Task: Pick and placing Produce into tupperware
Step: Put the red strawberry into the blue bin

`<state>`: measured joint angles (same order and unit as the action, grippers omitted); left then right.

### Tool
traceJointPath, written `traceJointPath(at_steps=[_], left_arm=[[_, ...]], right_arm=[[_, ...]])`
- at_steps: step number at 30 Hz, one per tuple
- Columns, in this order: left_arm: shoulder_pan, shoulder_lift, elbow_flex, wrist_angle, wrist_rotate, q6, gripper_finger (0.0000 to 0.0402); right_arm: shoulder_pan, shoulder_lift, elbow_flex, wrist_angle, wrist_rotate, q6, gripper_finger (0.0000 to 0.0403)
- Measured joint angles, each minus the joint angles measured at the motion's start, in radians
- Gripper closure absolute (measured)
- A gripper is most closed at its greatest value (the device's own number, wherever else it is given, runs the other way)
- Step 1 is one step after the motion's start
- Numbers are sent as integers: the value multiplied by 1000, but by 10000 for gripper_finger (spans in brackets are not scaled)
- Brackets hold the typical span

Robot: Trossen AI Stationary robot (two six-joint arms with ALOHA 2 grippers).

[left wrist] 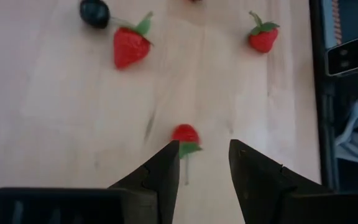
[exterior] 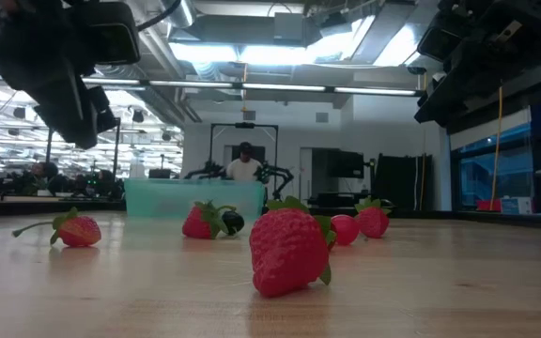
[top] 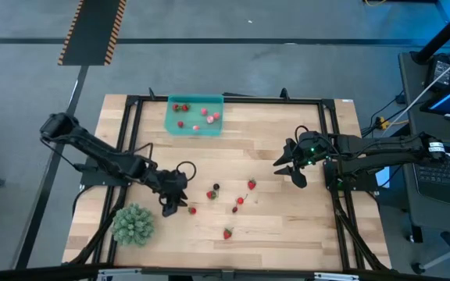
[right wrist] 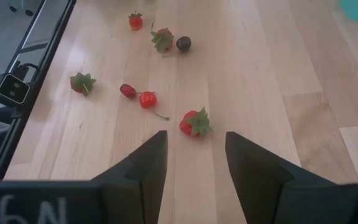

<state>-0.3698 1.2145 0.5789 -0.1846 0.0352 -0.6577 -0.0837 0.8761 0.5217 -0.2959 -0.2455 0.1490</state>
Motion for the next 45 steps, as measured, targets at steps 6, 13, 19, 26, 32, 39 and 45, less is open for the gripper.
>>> traceJointPath(at_steps=[6, 13, 19, 26, 32, 39, 45], left_arm=[[-74, 36, 68, 13, -48, -35, 271], [-118, 132, 172, -153, -74, 2, 271], [-121, 220, 173, -250, -71, -46, 271], [-121, 319, 173, -218, -71, -46, 271], [-121, 338, 173, -181, -72, -46, 271], [-121, 353, 174, -164, -137, -46, 273], [-122, 379, 173, -144, -138, -44, 284]], right_arm=[[0, 0, 0, 0, 0, 0, 238], [0, 0, 0, 1, 0, 0, 238], [0, 0, 0, 1, 0, 2, 238], [0, 0, 0, 1, 0, 3, 238], [0, 0, 0, 1, 0, 3, 238], [0, 0, 0, 0, 0, 1, 238], [0, 0, 0, 0, 0, 0, 238]])
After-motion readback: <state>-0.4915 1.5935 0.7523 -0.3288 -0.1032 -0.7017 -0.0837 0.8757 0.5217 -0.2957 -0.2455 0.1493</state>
